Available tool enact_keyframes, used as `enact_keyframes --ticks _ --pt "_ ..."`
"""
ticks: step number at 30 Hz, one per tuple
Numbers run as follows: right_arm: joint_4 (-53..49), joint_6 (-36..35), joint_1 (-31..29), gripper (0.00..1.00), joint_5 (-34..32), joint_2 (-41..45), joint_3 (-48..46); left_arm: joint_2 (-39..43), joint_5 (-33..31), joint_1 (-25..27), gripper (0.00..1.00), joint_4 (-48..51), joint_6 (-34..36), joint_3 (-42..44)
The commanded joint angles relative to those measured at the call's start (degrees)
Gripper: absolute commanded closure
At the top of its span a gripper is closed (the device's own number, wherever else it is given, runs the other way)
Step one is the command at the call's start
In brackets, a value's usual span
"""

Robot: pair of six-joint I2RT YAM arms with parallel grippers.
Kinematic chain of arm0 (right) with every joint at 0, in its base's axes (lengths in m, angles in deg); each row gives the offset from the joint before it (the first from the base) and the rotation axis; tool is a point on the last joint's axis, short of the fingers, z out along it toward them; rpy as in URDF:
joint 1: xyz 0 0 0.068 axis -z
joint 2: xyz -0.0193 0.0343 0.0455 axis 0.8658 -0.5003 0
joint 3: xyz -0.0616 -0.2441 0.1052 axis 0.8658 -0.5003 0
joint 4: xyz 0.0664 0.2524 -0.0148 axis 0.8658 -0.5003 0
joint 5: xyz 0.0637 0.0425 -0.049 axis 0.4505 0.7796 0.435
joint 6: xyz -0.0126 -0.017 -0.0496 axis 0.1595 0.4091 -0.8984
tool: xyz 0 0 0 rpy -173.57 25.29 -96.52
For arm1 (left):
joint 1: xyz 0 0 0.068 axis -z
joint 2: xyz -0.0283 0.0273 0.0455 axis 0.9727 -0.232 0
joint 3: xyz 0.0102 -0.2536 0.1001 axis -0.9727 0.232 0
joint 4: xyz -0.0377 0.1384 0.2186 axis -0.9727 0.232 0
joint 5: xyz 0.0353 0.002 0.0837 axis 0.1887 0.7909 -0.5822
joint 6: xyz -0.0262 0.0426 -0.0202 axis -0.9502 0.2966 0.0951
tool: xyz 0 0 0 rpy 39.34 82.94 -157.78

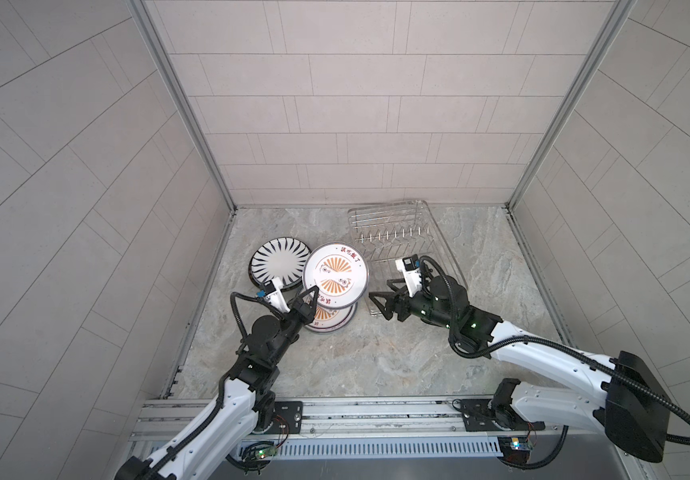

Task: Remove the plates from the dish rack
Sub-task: 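Move the plate toward the stack with the left gripper while the right releases, then lower the sunburst plate flat onto the plate stack with the left gripper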

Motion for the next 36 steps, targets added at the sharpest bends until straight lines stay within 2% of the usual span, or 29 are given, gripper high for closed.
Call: enact_keyframes --ticks 1,8,21,27,36 --pt "-0.57 -2.65 -0.88 0.14 -2.36 0.55 -0.17 0.1 0.46 -2.75 1.0 -3.26 -6.42 0.97" --pt "-2.46 -5.55 -3.42 0.14 -2.52 -2.99 2.47 -0.07 -1.26 -2.9 1.0 1.6 -8.71 0.82" --pt "-2.18 -5.75 -4.87 0.15 -3.61 -7.03 4.95 2.3 -6.0 -2.91 1.0 21.27 -17.17 -1.48" --pt "-2.47 -5.48 -4.87 0.15 -4.6 -7.41 5.22 -2.67 -2.81 -2.61 1.0 21.73 -17.75 -2.42" --pt "-2.82 -5.57 -4.95 0.15 -5.9 -6.12 4.26 -7.8 0.07 -2.49 1.0 17.31 -19.21 -2.13"
